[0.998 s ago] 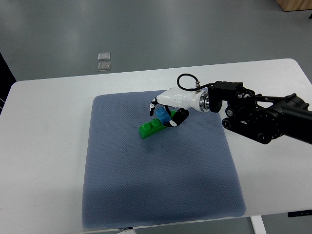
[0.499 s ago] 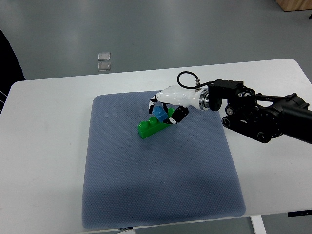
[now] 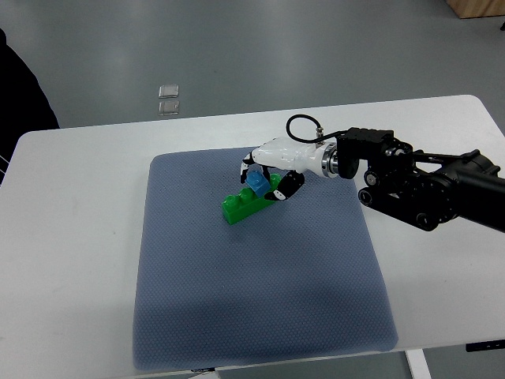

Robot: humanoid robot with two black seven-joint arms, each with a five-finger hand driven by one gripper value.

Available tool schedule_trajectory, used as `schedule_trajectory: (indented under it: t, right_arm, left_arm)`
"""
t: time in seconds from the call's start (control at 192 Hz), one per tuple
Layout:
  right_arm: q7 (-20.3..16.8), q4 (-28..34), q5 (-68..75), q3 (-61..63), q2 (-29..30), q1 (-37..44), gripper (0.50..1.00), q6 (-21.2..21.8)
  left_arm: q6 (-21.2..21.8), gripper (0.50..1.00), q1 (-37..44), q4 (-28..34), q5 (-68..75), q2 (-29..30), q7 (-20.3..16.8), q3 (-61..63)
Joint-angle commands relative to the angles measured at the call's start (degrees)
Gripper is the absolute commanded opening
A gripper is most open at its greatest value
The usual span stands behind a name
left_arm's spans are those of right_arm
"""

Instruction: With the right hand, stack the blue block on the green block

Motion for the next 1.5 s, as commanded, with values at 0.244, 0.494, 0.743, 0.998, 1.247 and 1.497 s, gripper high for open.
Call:
schedule_trajectory:
  t: [0.244,0.494,0.743,0.998,1.247,1.497]
  right_arm:
    - [-0.07,0.00,0.01,0.00,-0.02,0.53,0.860,-0.14]
    - [-0.07,0.00,0.01,0.09,-0.02,0.53,0.860,-0.06]
    - [0.02,0.09,0.01,0.00,-0.11,0.53,0.862,-0.06]
    - [0.02,0.09,0.01,0.00,-0.11,0.80,0.864,0.12]
    - [-0.16,0.09,0.10,0.09,-0.11,1.24,0.887,0.21]
    - [-0.16,0.09,0.01,0.00,-0.11,1.15,0.872,0.30]
  left_arm:
    - [0.00,1.000,0.05,0.00,0.00,0.00,0.00,0.00]
    - [0.00,1.000,0.05,0.00,0.00,0.00,0.00,0.00]
    - [0.00,1.000,-0.04,0.00,0.00,0.00,0.00,0.00]
    - [0.00,1.000,-0.04,0.00,0.00,0.00,0.00,0.00]
    - [0.00,1.000,-0.04,0.00,0.00,0.00,0.00,0.00]
    - [0.00,1.000,-0.04,0.00,0.00,0.00,0.00,0.00]
